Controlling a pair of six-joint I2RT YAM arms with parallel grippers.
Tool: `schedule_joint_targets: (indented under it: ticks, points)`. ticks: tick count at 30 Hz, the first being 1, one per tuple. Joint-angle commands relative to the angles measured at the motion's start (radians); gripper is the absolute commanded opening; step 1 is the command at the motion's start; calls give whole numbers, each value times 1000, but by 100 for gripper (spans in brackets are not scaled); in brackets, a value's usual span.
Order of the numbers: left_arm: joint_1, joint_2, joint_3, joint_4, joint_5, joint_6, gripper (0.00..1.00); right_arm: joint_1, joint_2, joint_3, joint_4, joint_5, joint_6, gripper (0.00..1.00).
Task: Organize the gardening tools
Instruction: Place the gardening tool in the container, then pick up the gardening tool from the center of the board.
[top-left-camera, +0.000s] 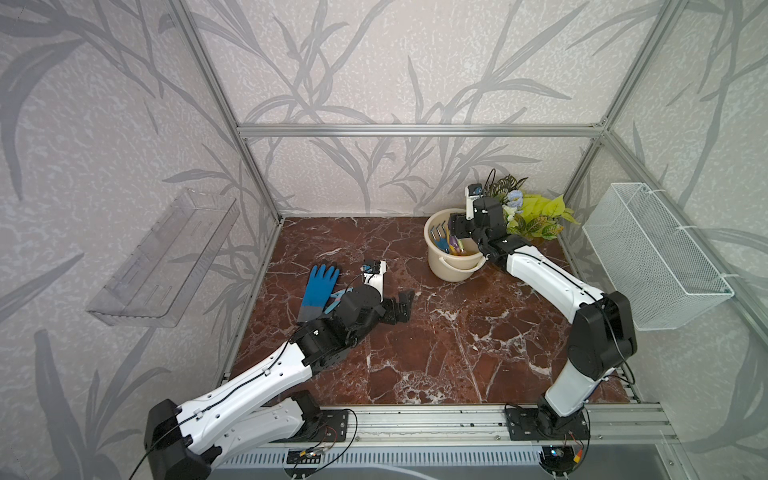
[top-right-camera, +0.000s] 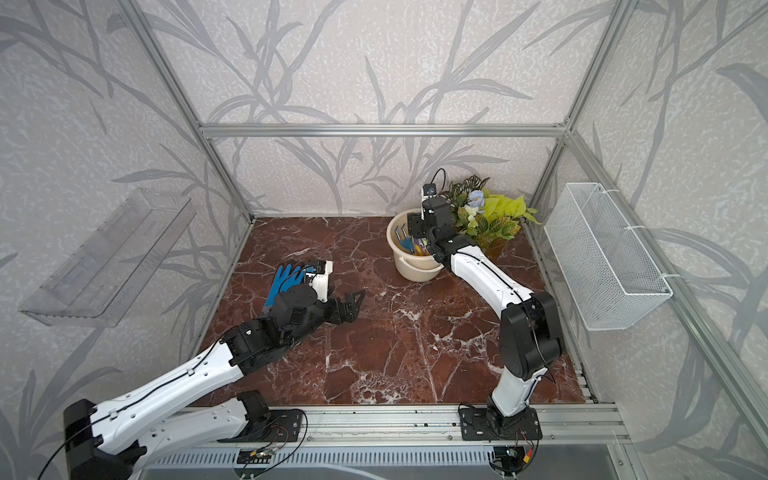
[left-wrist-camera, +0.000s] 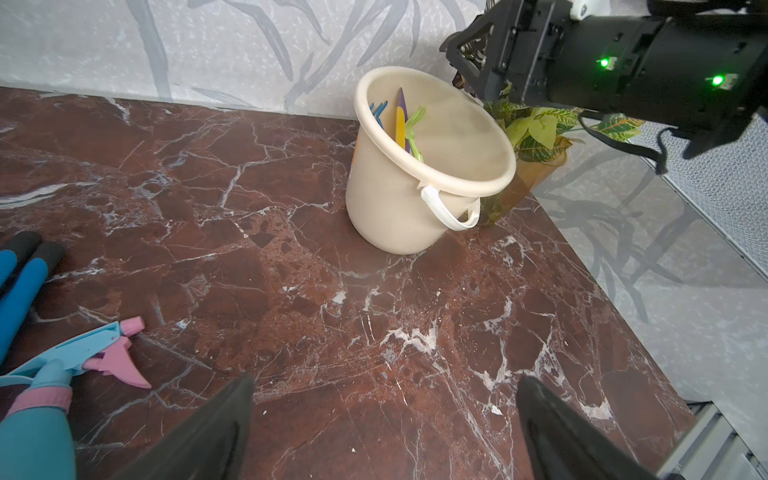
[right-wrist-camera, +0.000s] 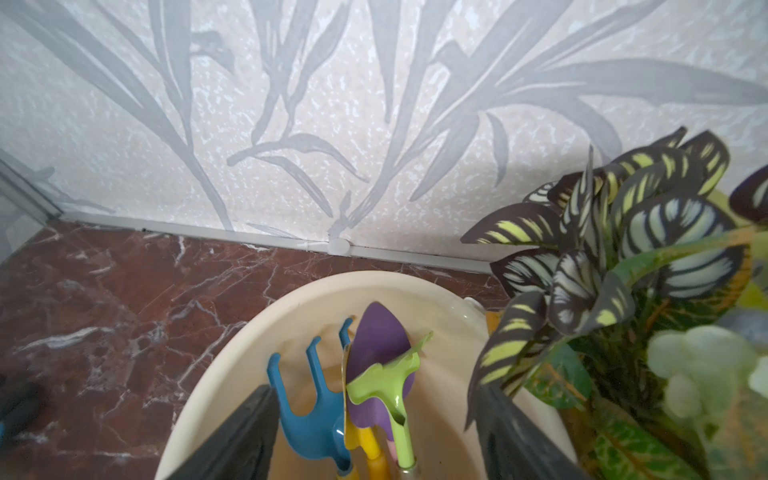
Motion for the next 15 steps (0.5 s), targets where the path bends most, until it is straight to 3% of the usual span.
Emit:
schedule_joint_targets:
  ticks: [1, 15]
  points:
    - [11, 25, 55, -28, -62, -11, 100, 9, -80, 11, -52, -22, 43, 87]
    - [144, 135, 158, -63, -96, 32, 100, 50, -293, -198, -112, -70, 97, 92]
